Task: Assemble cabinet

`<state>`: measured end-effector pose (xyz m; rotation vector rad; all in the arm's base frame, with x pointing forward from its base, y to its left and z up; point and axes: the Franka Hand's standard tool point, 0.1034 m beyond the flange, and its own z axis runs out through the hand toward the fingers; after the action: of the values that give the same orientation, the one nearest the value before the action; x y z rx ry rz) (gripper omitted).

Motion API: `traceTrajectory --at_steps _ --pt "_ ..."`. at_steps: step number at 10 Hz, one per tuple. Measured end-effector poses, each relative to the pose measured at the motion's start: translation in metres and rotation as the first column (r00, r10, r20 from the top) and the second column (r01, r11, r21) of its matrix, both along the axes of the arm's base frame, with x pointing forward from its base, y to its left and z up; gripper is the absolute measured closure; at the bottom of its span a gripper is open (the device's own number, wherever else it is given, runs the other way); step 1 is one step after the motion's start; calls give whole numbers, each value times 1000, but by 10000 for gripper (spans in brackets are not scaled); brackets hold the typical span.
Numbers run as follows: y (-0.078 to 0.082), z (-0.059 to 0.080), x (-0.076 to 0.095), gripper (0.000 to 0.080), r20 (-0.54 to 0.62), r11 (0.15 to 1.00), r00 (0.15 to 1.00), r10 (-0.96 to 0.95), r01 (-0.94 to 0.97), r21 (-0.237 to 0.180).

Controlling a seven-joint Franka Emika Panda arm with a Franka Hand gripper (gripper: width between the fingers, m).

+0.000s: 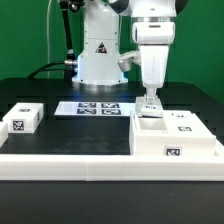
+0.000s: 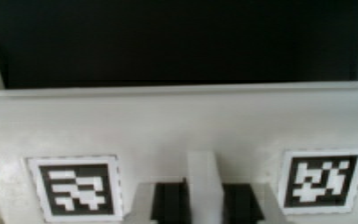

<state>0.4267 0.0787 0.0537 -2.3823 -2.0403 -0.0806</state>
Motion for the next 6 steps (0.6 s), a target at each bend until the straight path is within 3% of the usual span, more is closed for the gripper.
traceTrajectory --at_steps 6 --pt "-7 5 18 730 8 1000 1000 -29 29 0"
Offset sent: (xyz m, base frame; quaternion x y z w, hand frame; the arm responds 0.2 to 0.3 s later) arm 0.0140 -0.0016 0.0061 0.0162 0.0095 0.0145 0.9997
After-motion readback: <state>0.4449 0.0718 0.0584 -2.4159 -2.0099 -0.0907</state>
